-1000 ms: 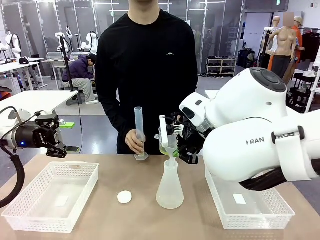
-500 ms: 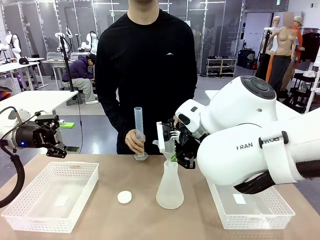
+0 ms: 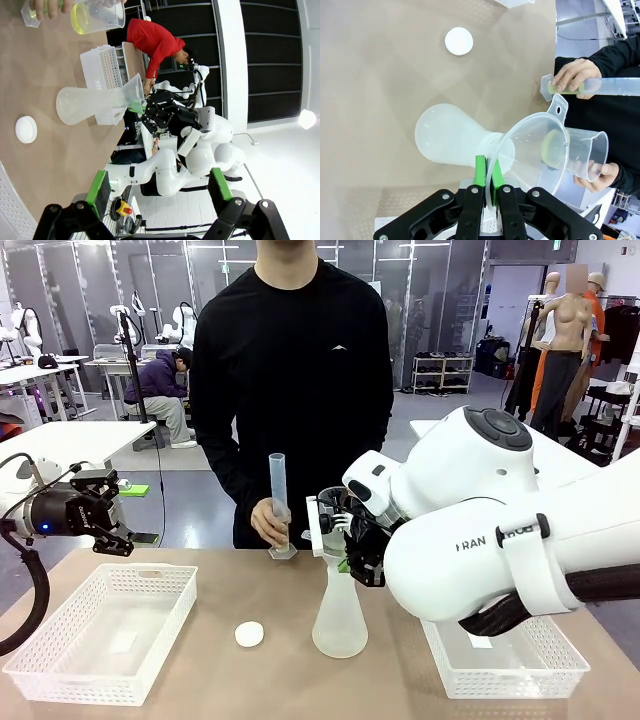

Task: Prepare the solutions needed for the experiment.
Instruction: Pick up the Plastic Funnel and insert it into the Big flask.

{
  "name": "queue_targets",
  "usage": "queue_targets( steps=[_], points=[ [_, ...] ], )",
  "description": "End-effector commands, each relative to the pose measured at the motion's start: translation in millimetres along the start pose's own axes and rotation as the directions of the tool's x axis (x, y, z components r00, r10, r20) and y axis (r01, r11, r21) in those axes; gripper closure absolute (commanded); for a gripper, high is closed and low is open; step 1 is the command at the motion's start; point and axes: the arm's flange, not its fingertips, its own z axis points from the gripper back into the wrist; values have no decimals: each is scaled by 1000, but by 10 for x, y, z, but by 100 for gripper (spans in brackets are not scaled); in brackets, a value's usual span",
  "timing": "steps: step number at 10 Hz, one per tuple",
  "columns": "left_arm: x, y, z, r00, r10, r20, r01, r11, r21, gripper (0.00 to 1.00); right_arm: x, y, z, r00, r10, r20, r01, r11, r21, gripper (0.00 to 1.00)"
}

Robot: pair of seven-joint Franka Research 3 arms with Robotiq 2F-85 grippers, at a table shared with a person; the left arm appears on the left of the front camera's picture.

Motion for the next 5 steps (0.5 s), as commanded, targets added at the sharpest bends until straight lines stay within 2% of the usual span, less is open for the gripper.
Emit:
queue_targets(
  steps=[1, 4, 5],
  points=[
    [10, -16, -3, 1000, -3, 10, 3, 1000, -2, 0, 26, -4, -38, 1000, -25, -11, 25, 1000, -17, 95],
    [10, -16, -3, 1000, -3, 10, 3, 1000, -2, 0, 24, 20, -70, 1000, -20, -9, 19, 1000, -12, 95],
    [10, -16, -3, 1000, -3, 10, 3, 1000, -2, 0, 23, 23, -68, 1000, -14, -14, 14, 1000, -5, 88]
  ],
)
